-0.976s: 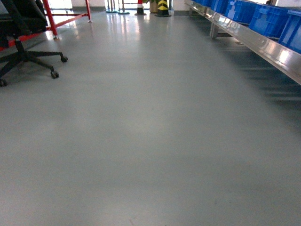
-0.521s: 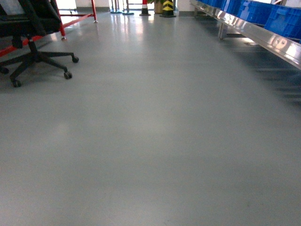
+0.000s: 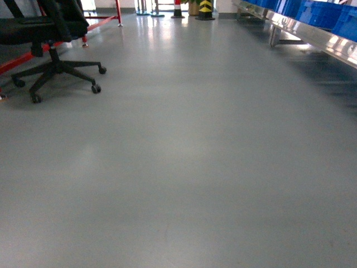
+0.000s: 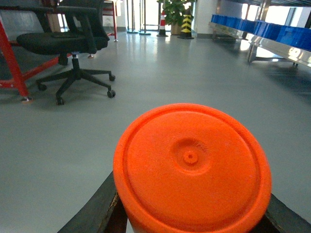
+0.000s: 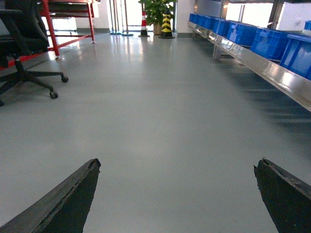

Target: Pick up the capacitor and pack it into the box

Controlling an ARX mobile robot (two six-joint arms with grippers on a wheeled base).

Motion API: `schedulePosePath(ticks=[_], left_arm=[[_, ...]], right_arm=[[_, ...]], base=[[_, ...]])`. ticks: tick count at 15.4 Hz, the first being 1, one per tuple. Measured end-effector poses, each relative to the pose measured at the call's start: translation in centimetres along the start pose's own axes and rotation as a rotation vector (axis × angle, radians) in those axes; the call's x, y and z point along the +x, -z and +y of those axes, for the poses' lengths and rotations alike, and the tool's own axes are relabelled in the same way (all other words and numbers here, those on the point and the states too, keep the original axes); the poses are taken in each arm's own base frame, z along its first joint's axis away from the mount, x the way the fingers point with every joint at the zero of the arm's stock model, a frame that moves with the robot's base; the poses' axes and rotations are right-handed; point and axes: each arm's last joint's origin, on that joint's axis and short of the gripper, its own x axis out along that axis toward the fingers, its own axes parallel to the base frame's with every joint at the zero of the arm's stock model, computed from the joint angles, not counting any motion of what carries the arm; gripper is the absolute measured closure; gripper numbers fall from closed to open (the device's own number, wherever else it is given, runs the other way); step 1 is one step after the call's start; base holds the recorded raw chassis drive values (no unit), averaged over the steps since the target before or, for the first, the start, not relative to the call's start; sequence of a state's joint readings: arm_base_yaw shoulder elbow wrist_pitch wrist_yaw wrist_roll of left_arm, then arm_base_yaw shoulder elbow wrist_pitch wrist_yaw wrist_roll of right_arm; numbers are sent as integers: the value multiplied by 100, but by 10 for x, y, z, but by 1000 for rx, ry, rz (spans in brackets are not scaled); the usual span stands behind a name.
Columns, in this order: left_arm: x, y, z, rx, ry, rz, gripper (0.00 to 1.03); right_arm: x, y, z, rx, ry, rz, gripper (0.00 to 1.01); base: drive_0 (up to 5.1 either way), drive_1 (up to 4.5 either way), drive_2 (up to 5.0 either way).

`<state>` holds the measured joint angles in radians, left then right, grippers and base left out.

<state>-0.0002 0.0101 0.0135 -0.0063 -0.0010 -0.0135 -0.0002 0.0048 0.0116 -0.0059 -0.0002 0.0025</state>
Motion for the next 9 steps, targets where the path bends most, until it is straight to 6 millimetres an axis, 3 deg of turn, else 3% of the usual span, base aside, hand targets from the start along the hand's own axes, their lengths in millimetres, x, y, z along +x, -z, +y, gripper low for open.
schedulePosePath(ticks=[9], left_arm=[[0,0,0,0,0,-3,58]], right_arm=[[0,0,0,0,0,-3,3]], base=[[-505,236,236]])
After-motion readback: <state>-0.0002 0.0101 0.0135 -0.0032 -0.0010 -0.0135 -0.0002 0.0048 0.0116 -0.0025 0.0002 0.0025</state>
